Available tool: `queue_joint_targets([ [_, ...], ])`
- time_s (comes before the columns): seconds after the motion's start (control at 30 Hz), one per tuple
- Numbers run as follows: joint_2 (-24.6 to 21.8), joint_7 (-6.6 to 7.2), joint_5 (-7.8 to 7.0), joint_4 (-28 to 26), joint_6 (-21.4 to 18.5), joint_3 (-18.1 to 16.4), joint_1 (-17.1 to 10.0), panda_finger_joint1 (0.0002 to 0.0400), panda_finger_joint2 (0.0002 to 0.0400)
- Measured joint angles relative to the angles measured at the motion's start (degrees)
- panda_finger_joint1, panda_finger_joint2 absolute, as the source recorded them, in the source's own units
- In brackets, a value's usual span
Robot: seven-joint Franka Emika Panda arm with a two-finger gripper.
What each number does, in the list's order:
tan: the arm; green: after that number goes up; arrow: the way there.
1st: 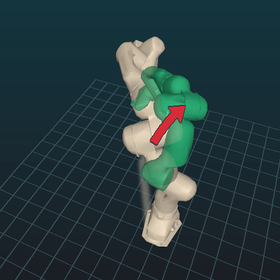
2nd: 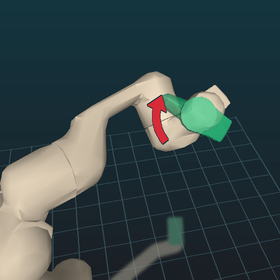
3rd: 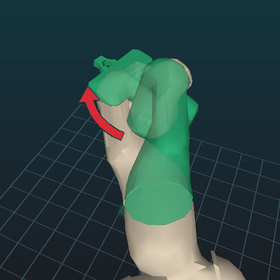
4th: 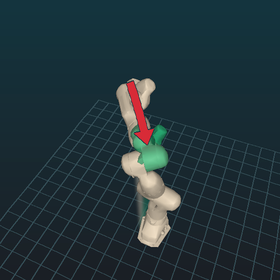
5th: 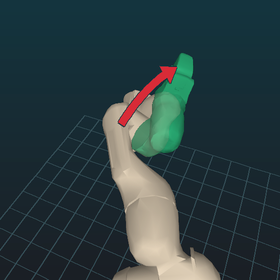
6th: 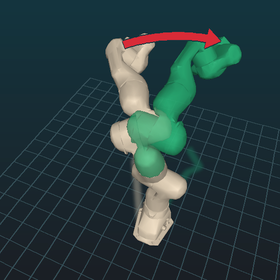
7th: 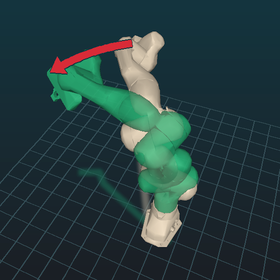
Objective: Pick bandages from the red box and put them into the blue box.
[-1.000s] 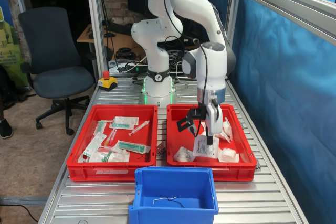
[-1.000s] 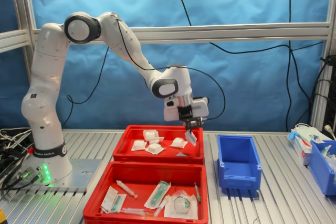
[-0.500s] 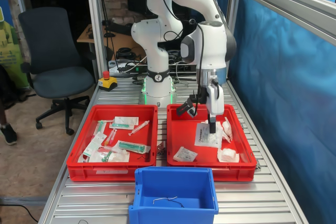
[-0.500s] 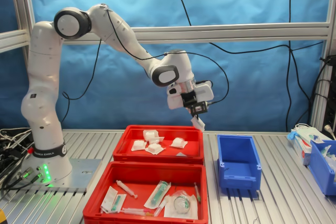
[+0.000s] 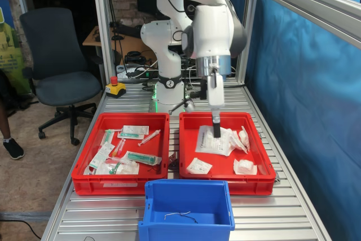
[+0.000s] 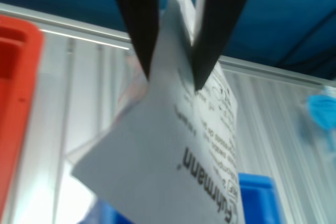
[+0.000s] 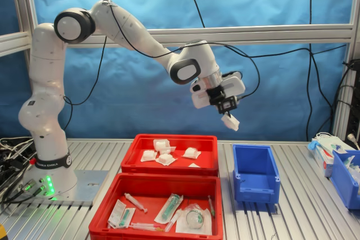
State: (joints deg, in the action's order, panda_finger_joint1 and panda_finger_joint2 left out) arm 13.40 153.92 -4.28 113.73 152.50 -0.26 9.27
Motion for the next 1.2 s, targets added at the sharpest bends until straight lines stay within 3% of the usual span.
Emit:
queue_joint_targets([
  [0.3, 1.7, 0.0, 0.0, -5.7, 0.0, -0.7, -4.7, 0.0051, 0.0051],
  [0.7, 7.5, 0.0, 0.0, -10.3, 0.0, -3.0, -10.8, 0.0051, 0.0051],
  [1.2, 9.5, 0.0, 0.0, -11.3, 0.0, -3.8, -11.6, 0.0051, 0.0051],
])
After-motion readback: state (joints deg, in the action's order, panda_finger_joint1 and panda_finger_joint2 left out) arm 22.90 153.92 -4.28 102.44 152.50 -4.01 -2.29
